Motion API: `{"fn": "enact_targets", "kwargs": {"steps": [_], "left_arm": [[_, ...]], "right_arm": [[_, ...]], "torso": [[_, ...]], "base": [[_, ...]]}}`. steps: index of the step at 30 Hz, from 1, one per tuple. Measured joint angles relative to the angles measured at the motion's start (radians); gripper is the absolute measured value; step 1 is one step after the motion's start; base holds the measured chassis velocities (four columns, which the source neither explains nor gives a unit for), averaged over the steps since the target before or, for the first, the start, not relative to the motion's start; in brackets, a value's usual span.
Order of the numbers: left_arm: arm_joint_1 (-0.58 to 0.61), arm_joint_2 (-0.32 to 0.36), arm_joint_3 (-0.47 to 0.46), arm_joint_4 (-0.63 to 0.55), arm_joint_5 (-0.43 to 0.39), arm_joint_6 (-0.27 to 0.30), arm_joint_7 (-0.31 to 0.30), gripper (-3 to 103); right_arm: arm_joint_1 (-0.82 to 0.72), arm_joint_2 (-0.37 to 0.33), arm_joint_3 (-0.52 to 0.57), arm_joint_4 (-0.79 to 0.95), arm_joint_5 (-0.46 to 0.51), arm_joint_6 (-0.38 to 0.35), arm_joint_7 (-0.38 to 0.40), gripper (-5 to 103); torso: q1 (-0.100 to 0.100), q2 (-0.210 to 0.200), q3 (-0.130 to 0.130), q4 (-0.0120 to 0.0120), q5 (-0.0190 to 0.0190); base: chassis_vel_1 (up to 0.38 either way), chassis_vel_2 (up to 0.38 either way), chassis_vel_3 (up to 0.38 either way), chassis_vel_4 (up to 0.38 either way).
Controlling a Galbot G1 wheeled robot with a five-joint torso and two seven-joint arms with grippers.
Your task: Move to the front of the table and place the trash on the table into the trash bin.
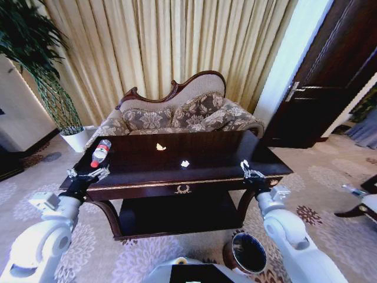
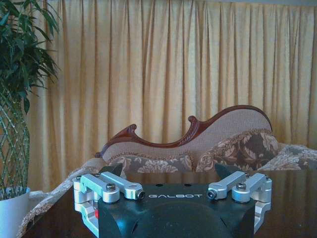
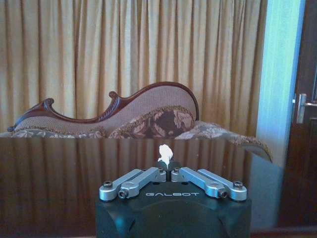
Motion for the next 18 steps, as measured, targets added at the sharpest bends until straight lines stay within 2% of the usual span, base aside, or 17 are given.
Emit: {"fn": "enact_targets", "kwargs": {"steps": [10,18], "left_arm": [[0.002,-0.002,0.001,0.010,0.006,0.000,0.021,100],[-0.004,0.001,0.005,0.022,0.010,0.001,0.025,100]], "right_arm": [[0.012,-0.021,0.001,0.030,0.013,-0.018,0.014,0],[0.020,-0.032,0.006,0.014,0.025,-0.020,0.015,0]], "torso": [[0.000,0.000,0.000,0.0000,0.0000],[0.000,0.000,0.000,0.0001,0.0001]], "base": [[0.024,-0.027,-0.027,0.021],[0.124,-0.120,-0.128,0.132]]}}
